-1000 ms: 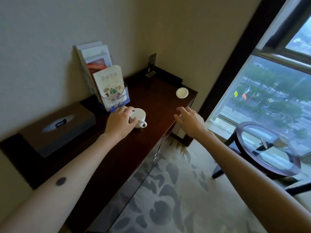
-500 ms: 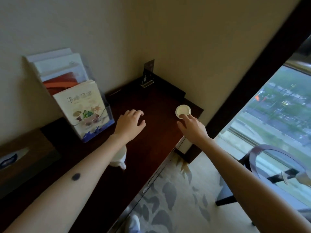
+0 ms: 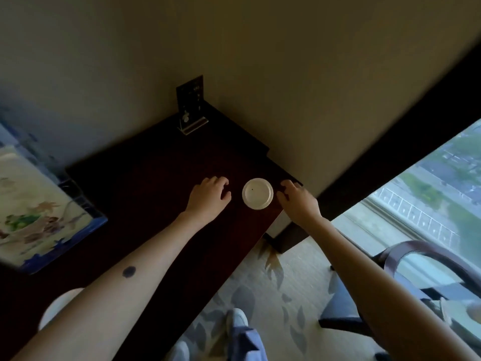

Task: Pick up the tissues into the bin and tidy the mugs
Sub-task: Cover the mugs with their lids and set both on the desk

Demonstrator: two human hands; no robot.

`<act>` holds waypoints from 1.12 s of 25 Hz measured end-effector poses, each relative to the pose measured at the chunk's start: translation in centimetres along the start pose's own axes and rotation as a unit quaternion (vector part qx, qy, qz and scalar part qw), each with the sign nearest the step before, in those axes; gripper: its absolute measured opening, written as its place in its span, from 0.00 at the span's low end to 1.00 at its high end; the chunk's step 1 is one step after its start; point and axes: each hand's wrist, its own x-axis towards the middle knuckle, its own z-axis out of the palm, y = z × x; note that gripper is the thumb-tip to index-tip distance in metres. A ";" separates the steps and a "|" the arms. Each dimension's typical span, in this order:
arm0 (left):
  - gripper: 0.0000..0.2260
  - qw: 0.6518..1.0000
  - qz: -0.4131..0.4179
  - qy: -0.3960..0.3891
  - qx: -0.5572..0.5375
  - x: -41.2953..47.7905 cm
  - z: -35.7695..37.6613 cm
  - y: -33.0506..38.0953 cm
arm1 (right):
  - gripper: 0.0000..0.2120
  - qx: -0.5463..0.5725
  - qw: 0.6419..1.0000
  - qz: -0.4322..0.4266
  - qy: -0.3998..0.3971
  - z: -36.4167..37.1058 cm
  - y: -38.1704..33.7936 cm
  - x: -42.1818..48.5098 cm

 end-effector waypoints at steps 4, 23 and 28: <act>0.18 0.998 -0.043 -0.040 -0.013 4.3 3.7 1.5 | 0.20 0.023 0.997 -0.025 -0.076 1.0 2.8 5.3; 0.09 0.982 -0.027 0.098 -0.159 3.9 -0.3 0.5 | 0.15 0.176 0.944 -0.160 -0.228 -0.3 -1.6 10.9; 0.10 0.964 -0.059 0.211 -0.148 -2.8 -6.0 -3.5 | 0.14 0.256 0.880 -0.261 -0.302 0.1 -13.2 7.4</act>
